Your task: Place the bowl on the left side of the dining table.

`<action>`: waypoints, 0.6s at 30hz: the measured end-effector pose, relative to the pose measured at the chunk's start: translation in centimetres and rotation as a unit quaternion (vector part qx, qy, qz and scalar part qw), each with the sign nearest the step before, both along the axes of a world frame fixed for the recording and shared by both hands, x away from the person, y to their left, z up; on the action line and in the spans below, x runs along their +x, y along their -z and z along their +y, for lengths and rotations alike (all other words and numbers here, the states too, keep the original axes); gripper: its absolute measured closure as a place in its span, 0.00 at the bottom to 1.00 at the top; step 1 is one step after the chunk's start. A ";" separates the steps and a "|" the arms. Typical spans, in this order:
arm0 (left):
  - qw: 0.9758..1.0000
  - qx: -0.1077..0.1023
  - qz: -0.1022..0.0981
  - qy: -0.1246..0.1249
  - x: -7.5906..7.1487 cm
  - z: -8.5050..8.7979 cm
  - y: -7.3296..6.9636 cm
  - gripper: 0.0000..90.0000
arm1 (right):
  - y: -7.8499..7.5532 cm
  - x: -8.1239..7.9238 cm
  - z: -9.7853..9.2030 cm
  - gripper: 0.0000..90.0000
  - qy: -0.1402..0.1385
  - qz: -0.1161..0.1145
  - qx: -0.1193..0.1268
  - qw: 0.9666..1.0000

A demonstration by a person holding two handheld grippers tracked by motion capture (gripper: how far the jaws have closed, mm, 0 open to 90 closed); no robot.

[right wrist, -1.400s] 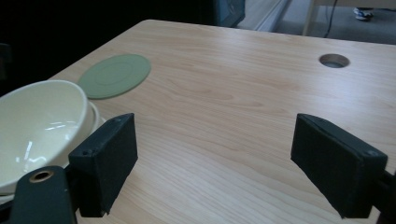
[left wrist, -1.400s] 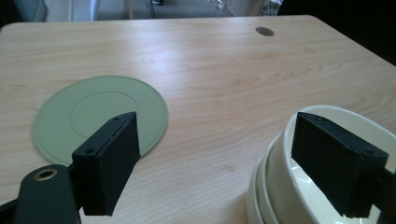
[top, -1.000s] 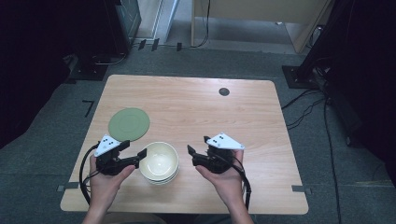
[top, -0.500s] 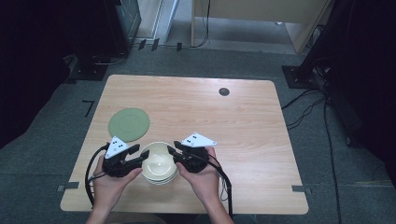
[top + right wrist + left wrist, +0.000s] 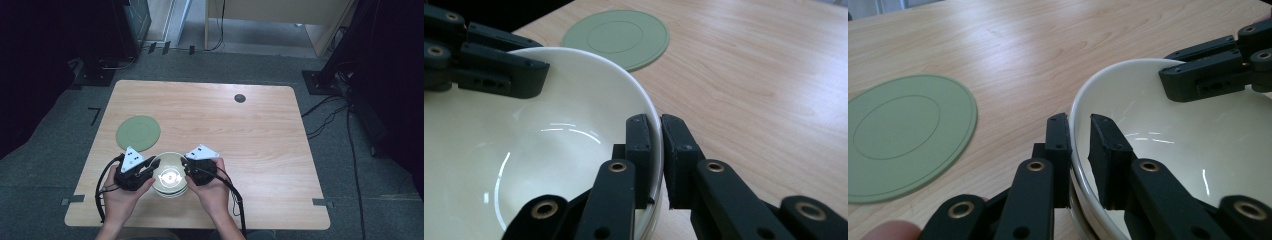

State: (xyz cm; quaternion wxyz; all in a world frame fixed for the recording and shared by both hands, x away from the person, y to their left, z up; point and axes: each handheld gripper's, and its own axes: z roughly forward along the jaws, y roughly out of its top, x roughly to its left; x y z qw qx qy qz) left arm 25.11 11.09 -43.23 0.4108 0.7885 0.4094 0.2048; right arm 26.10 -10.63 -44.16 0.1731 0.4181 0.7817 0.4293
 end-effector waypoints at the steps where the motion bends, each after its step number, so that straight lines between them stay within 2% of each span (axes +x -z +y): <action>1: 1.000 -0.001 -0.001 -0.002 0.0 0.0 0.1 0.89 | 0.0 0.0 0.1 0.93 -0.005 -0.007 -0.011 1.000; 3: 1.000 0.002 -0.004 -0.003 -0.1 -0.1 0.1 0.90 | 0.0 0.0 0.1 0.93 -0.007 -0.008 -0.012 1.000; 5: 1.000 0.009 -0.009 -0.006 -0.2 -0.2 0.1 0.90 | 0.0 -0.1 0.0 0.95 -0.014 -0.025 -0.012 1.000; 7: 1.000 0.015 -0.011 -0.008 -0.2 -0.1 0.1 0.93 | -0.4 -0.3 -0.2 0.96 -0.022 -0.047 0.003 0.999; 9: 1.000 0.011 -0.008 -0.007 -0.1 0.0 0.2 0.93 | -0.7 -0.6 0.1 0.96 -0.028 -0.072 -0.017 0.997; 10: 1.000 0.008 -0.009 -0.005 -0.1 0.1 0.3 0.93 | -0.8 -0.7 0.2 0.96 -0.030 -0.078 -0.023 0.996; 14: 1.000 0.014 -0.019 -0.005 -0.3 0.0 0.3 0.94 | -0.7 -0.7 0.1 0.96 -0.035 -0.083 -0.021 0.996; 18: 0.999 0.007 -0.032 -0.002 -0.4 0.1 0.2 0.94 | -0.5 -1.1 0.0 0.96 -0.037 -0.125 -0.020 0.991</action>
